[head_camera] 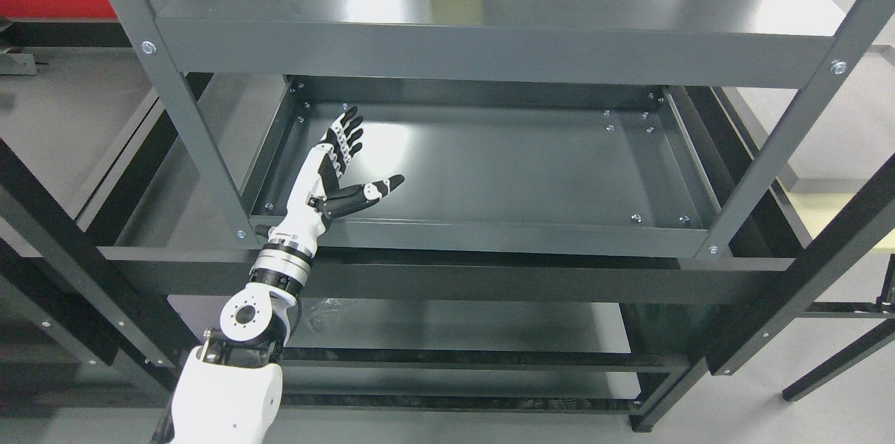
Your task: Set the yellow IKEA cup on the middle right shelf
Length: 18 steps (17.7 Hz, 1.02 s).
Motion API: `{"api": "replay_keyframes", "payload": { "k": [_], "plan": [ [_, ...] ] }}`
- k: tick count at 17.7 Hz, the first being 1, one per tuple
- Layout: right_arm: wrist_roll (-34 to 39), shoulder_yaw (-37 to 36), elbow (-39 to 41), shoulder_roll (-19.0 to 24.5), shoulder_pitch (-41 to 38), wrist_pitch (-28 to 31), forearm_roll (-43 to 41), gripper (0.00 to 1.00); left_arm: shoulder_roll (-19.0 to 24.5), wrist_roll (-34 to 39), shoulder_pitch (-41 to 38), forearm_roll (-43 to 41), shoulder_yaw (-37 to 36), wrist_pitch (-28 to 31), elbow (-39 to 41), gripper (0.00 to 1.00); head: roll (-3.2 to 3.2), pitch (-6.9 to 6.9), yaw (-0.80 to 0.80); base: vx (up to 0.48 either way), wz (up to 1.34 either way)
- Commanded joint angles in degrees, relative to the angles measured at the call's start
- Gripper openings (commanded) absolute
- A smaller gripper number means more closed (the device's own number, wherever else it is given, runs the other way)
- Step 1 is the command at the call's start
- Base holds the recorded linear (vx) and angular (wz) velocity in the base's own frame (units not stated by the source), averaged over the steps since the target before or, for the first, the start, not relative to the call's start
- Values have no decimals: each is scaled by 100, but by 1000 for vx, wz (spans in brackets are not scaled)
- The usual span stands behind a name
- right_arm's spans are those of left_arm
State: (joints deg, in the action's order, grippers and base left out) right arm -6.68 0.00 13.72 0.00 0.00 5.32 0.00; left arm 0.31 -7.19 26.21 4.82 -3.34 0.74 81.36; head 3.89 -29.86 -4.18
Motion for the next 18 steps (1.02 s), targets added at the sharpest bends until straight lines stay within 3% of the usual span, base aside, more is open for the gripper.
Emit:
{"api": "replay_keyframes", "payload": {
  "k": [1,18],
  "plan": [
    [0,97,-1,-100,-79,5,-141,99,69,33,-178,-272,141,110,371,99,0,0,0,0,0],
    [0,97,-1,-100,-79,5,-141,99,69,15,-160,-272,308,93,381,99,0,0,0,0,0]
  ]
}}
